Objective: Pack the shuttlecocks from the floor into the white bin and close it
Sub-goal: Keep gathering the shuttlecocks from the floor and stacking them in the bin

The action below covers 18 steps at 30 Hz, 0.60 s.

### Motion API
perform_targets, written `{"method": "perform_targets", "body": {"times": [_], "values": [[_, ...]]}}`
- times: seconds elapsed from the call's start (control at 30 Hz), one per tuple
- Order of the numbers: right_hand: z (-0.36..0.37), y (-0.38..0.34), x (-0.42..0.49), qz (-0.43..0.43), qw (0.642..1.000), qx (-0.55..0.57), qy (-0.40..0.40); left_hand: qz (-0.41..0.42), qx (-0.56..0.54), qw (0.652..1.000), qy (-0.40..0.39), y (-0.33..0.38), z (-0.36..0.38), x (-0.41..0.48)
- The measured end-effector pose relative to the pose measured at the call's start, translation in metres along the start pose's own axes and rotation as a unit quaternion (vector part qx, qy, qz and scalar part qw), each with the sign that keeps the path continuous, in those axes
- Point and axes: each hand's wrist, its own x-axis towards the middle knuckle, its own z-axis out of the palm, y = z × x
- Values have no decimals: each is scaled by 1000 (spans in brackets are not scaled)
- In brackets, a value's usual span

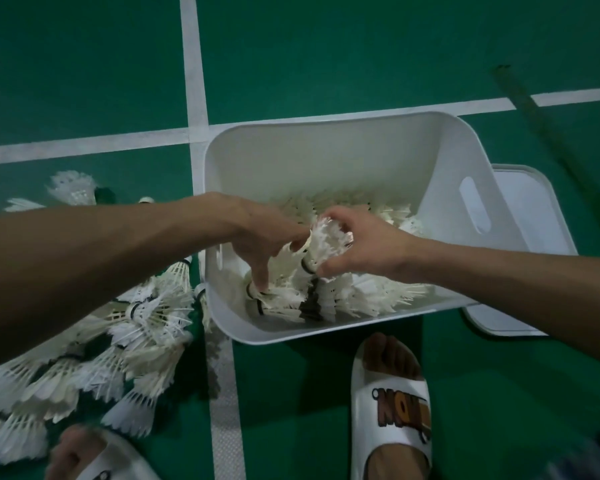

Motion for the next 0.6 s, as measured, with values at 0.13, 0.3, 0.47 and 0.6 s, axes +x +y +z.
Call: {"method": "perform_targets", "body": {"times": [0.13,0.3,0.47,0.6], "values": [[6,-2,-3,-3,999,18,-26,-8,24,1000,9,2,0,2],[9,2,1,20,989,-145,-38,-21,-38,999,14,-3,-4,-1],[2,-1,-1,13,984,-177,-32,1,-32,999,24,-6,-7,-5],[10,-9,0,-33,968,-247,-21,-1,-15,1000,12,-5,-6,-3]]}}
